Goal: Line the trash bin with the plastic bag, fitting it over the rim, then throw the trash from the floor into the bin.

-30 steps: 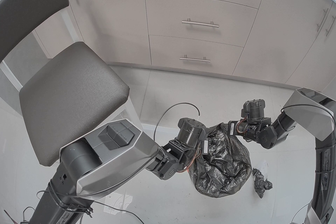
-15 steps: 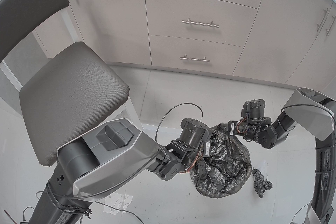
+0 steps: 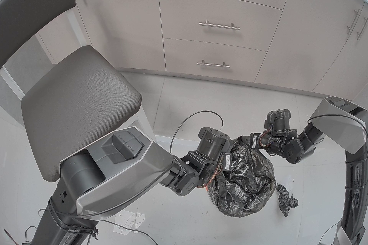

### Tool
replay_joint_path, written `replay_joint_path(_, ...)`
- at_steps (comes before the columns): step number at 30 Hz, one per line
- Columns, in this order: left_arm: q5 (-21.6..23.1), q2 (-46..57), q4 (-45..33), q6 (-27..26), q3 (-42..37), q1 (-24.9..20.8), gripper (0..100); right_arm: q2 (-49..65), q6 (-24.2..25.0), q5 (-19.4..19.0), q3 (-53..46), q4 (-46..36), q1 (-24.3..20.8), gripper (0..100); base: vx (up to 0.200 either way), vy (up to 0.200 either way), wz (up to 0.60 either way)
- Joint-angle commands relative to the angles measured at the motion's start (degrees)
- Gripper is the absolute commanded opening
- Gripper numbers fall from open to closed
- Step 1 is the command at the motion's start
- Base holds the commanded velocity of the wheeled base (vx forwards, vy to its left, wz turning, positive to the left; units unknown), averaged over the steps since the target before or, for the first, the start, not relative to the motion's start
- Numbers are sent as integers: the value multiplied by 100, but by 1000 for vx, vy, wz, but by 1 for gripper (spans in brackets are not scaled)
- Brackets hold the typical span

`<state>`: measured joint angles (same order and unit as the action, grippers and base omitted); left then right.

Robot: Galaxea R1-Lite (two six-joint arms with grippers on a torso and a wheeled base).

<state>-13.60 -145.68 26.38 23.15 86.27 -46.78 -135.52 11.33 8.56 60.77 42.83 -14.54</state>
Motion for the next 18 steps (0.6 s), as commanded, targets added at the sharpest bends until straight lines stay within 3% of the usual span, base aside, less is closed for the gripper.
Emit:
replay_joint_path(1, -11, 4, -28, -12, 12, -16, 100, -9, 1, -3, -4, 7, 4, 100, 0, 0, 0)
replay_joint_path(18, -28, -22, -89, -30, 65, 142, 100, -44, 1, -3, 31, 7, -40, 100, 0, 0, 0)
